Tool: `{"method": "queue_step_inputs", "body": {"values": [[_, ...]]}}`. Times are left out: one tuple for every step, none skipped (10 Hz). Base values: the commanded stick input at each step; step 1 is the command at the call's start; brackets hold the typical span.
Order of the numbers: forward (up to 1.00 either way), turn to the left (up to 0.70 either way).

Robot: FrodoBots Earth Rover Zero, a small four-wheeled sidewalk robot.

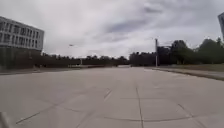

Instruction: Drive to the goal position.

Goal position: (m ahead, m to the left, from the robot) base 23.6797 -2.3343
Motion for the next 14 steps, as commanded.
{"method": "queue_step_inputs", "body": {"values": [[1.00,0.00],[1.00,0.00],[1.00,0.00],[1.00,0.00],[1.00,0.00],[1.00,0.00],[1.00,0.00],[1.00,0.00],[1.00,0.00],[1.00,0.00],[1.00,0.00],[1.00,0.00],[1.00,0.00],[1.00,0.00]]}}
